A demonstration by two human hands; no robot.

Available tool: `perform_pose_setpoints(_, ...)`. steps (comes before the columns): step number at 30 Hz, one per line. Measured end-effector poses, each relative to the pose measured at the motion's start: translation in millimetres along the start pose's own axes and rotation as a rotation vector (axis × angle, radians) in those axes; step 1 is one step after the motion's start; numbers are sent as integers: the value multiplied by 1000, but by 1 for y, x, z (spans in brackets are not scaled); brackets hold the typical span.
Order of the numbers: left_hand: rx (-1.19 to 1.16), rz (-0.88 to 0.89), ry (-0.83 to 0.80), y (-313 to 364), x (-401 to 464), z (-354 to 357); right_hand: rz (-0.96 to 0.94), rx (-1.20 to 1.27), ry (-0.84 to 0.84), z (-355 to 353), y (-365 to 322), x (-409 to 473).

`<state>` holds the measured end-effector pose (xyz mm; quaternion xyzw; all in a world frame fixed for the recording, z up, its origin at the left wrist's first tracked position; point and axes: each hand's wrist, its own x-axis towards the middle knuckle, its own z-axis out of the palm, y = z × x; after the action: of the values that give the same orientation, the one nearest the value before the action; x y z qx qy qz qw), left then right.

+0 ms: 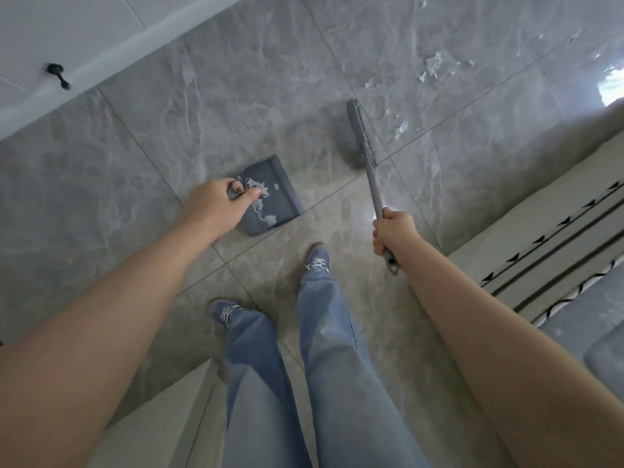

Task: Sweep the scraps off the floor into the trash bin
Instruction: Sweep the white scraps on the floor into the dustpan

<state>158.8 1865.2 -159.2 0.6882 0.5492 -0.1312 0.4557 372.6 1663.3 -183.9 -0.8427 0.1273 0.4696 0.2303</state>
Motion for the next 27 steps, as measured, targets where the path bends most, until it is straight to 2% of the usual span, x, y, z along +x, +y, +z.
perform_pose_setpoints(2,-19,-1,1,7,5,5,-39,-223,1,11,6,8)
perform_pose_setpoints(4,-14,-1,7,17,10,11,-57,-331,-74,27,26,1)
perform_pose_setpoints(7,3,9,1,33,18,17,-45,-257,-202,40,68,-28)
perform_pose_setpoints(11,24,11,-7,55,28,22,-75,-82,-276,10,93,-57)
perform_pose_setpoints(14,31,-10,-3,71,36,24,-77,-40,-215,-25,83,-51)
perform_pose_setpoints(19,53,2,-27,91,32,44,-61,-191,-91,-66,46,-1)
perform_pose_setpoints(24,82,4,-22,119,38,59,-37,-220,-214,-61,34,5)
perform_pose_setpoints(27,94,19,-44,140,43,67,7,-2,-315,-65,40,-7)
